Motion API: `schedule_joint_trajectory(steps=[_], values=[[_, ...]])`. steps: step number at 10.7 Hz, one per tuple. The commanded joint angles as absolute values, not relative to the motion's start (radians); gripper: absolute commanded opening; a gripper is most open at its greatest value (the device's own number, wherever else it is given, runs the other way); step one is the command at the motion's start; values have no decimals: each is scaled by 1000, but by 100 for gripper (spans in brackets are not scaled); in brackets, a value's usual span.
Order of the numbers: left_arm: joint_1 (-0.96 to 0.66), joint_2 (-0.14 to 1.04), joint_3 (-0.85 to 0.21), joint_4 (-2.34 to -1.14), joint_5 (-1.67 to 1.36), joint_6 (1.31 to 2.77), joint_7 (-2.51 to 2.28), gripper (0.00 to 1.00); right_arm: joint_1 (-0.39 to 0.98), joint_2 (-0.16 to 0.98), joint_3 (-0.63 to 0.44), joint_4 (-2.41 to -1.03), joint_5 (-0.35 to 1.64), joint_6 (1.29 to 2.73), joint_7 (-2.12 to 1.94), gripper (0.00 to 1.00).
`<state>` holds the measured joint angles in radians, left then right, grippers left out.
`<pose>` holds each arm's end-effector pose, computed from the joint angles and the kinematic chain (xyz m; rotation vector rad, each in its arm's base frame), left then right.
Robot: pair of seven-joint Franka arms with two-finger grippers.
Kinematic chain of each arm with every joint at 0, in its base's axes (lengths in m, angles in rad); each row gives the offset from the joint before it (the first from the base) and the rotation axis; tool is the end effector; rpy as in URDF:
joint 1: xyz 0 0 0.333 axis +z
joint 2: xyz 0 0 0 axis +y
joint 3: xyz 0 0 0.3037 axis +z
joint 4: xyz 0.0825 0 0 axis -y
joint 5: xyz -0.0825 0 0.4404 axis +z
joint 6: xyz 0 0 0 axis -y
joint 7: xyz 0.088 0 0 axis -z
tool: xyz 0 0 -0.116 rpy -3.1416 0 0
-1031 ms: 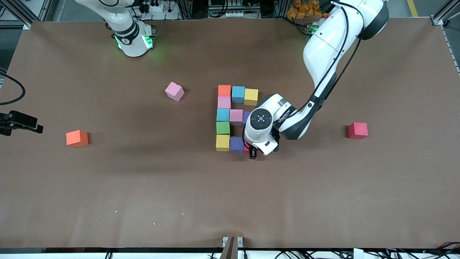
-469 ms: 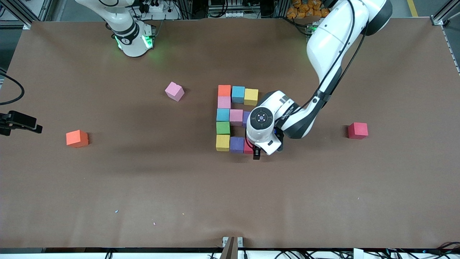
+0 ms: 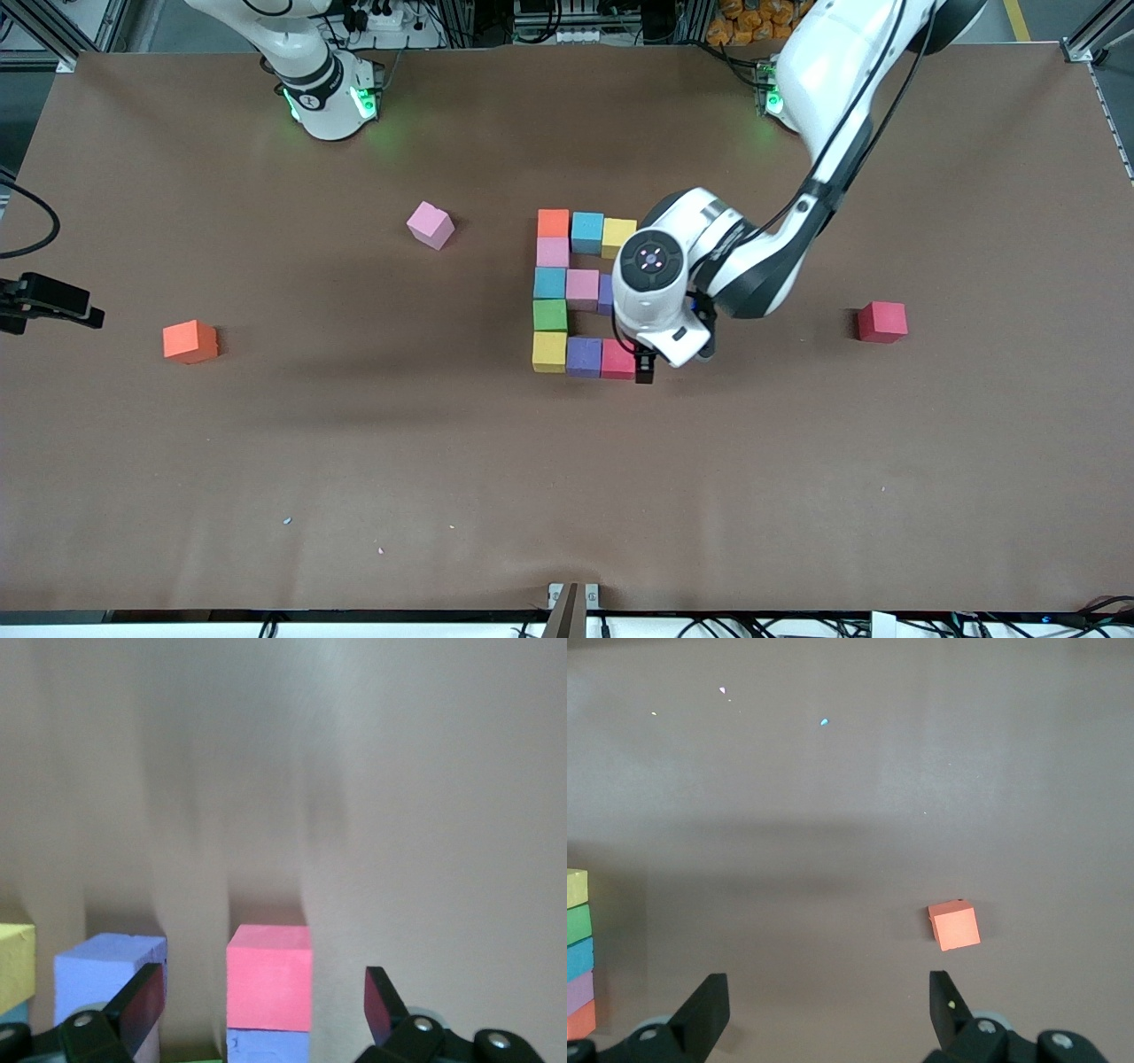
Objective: Arrange 11 blocks into digit 3
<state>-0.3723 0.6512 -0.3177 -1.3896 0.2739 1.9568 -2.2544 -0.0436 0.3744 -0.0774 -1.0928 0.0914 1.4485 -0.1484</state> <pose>0.6226 -0.4362 0.2937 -2.2459 -2.1150 -0.0827 0.7003 -0.0623 0.5963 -3.0765 -0.0659 0.0145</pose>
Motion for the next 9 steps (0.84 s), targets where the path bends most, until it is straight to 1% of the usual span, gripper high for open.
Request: schedule_joint_trajectory(steps=[1,6,9], values=[[-273,501,-321,-1413,253,1864,-2130,100,-61,356,-63,-1104,94,1443,-150,100],[-75,321,-319,-1414,190,1763,-1769,100,-61,356,-63,-1104,94,1445,-149,100],[9,233,-321,-1414,146,1646,-1543,100,-61,356,-63,-1104,94,1445,-149,100]])
